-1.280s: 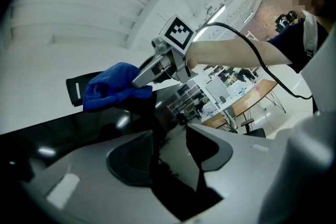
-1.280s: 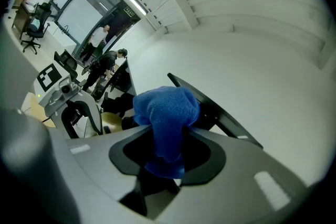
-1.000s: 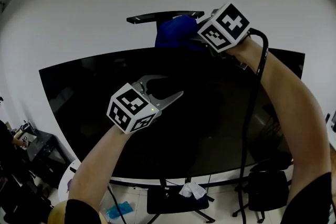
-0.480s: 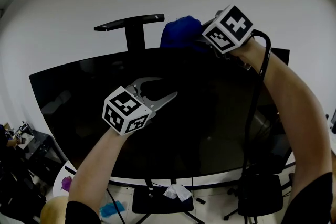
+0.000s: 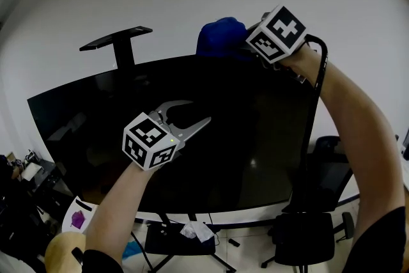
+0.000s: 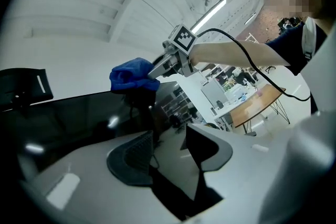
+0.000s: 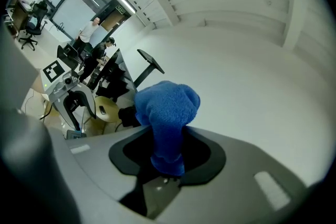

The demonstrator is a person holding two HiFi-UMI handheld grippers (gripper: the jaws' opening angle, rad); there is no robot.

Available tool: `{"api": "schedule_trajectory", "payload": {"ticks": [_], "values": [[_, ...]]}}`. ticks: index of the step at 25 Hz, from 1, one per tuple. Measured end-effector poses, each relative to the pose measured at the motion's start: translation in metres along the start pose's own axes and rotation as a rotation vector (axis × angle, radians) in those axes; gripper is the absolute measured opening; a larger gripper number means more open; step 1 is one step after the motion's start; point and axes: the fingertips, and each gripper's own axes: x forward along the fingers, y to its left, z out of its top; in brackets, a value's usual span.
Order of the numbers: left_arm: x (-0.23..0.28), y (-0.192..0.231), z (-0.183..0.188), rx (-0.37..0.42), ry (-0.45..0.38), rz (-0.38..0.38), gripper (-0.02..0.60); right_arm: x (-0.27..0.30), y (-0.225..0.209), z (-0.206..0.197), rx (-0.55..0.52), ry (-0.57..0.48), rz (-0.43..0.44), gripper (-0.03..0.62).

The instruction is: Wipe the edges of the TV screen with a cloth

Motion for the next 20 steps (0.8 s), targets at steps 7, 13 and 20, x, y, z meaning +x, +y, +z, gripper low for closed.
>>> {"api": "schedule_trajectory", "payload": {"ticks": [7,13,20], "values": [[0.043,-0.028,0.016,-0.001,0.010,-0.005,0.184,-0.034,-0.057,-0.053,0.025,0.036,-0.063,0.146],[0.067,-0.036,0.027,0.000,0.000,-0.002,0.184,-0.056,-0.108,-0.099,0.062,0.103,-0.139,0.144],[0.095,-0.047,0.031,0.000,-0.001,-0.019,0.184,-0.077,-0.152,-0.145,0.083,0.171,-0.208,0.144]]}}
